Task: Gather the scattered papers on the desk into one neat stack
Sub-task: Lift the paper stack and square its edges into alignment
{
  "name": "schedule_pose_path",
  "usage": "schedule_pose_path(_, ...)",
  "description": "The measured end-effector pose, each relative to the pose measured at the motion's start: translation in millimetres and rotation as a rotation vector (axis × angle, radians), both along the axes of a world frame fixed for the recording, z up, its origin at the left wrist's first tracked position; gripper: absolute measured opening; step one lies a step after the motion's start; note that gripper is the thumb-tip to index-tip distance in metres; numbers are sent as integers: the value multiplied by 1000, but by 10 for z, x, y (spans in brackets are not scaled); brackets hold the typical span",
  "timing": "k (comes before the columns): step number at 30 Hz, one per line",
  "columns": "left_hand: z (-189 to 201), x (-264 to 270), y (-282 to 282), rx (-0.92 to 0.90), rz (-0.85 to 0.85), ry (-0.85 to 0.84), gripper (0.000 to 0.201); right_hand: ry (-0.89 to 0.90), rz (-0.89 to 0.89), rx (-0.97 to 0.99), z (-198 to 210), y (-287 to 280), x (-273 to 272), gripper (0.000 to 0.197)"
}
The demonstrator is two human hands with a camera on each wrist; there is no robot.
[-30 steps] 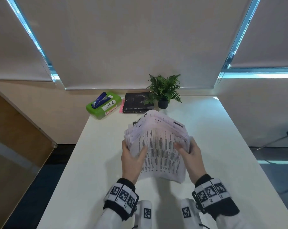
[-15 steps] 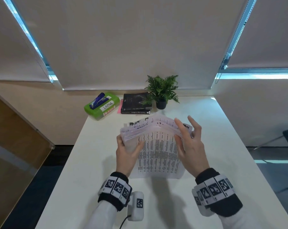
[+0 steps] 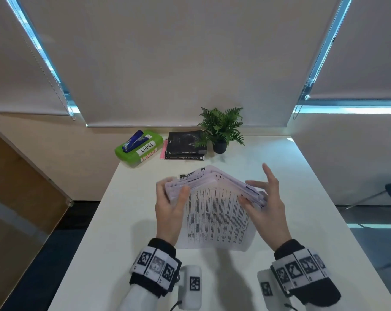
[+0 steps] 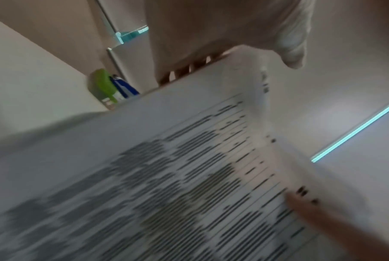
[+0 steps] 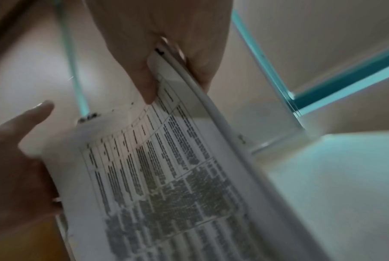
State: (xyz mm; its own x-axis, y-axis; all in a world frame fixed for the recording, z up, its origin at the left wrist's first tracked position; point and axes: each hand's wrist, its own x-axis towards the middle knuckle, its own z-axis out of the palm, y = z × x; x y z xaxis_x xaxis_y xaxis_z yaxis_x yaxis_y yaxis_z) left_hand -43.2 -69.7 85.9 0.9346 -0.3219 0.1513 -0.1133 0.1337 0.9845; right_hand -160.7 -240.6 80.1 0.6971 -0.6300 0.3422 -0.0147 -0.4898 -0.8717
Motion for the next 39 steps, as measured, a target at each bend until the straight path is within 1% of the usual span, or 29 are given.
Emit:
schedule_pose_path(1, 106, 15, -37, -17, 26, -49, 41, -29, 26, 156, -1, 0, -4, 77)
schedule_pose_path(2, 182, 30, -72, -23, 39, -88, 39, -55, 52, 264, 2, -6, -5, 69)
schedule_pose_path(3, 222, 39, -98, -20, 36, -116, 36, -69, 70, 320, 10, -13, -14, 56)
schedule_pose_path(5, 233, 52, -110, 14, 32, -156, 26, -88, 106, 358, 18, -38, -22, 28)
schedule_pose_path(7, 187, 77, -85, 41, 58, -178, 18, -94, 153, 392, -2, -61, -36, 13)
schedule_pose_path(11, 140, 140, -71, 41, 97, -199, 16, -113, 182, 445, -39, -69, -35, 10)
schedule_pose_path(13, 83, 180, -75, 74, 116, -199, 15, -134, 181, 473, -32, -49, -14, 9)
schedule_pose_path(15, 27, 214, -77, 117, 108, -206, 13, -148, 168, 461, -23, -40, 5, 9)
schedule_pose_path(19, 14, 206, -90, 144, 93, -279, 21, -152, 133, 458, -26, -62, 7, 11)
schedule_pose_path(20, 15, 197, -84, 153, 90, -289, 19, -147, 130, 471, -26, -74, 6, 12)
schedule_pose_path(21, 11, 197, -64, 139, 66, -265, 13, -139, 126, 483, -23, -89, 6, 13)
schedule_pose_path(22, 2, 207, -27, 110, 22, -221, 16, -132, 116, 496, -17, -108, 9, 13)
schedule_pose_path(23, -27, 233, 24, 80, -32, -186, 37, -128, 102, 509, -8, -131, 9, 13)
schedule_pose_path(24, -68, 264, 79, 80, -100, -156, 62, -126, 87, 524, 3, -161, 11, 13)
schedule_pose_path(25, -95, 296, 127, 121, -171, -124, 83, -126, 75, 541, 9, -189, 12, 14)
schedule_pose_path(26, -113, 314, 161, 182, -240, -95, 95, -123, 66, 559, 11, -211, 13, 16)
schedule_pose_path(27, -141, 323, 179, 249, -294, -81, 99, -118, 59, 575, 6, -225, 13, 18)
schedule_pose_path(29, -221, 350, 180, 343, -330, -61, 95, -104, 53, 607, 8, -214, 32, 22)
schedule_pose_path(32, -275, 405, 165, 383, -413, 5, 98, -101, 45, 629, 16, -192, 65, 22)
schedule_pose_path(34, -280, 443, 185, 456, -480, -20, 101, -107, 16, 641, 25, -213, 73, 23)
schedule_pose_path(35, -294, 469, 196, 484, -501, -44, 97, -108, 2, 645, 33, -222, 73, 23)
schedule_pose_path(36, -309, 480, 200, 489, -502, -66, 87, -107, -8, 646, 42, -222, 79, 22)
schedule_pose_path(37, -327, 479, 194, 479, -462, -83, 74, -106, -14, 642, 46, -212, 83, 21)
schedule_pose_path(39, -341, 430, 126, 395, -283, -105, 43, -120, -23, 618, 85, -146, 91, 14)
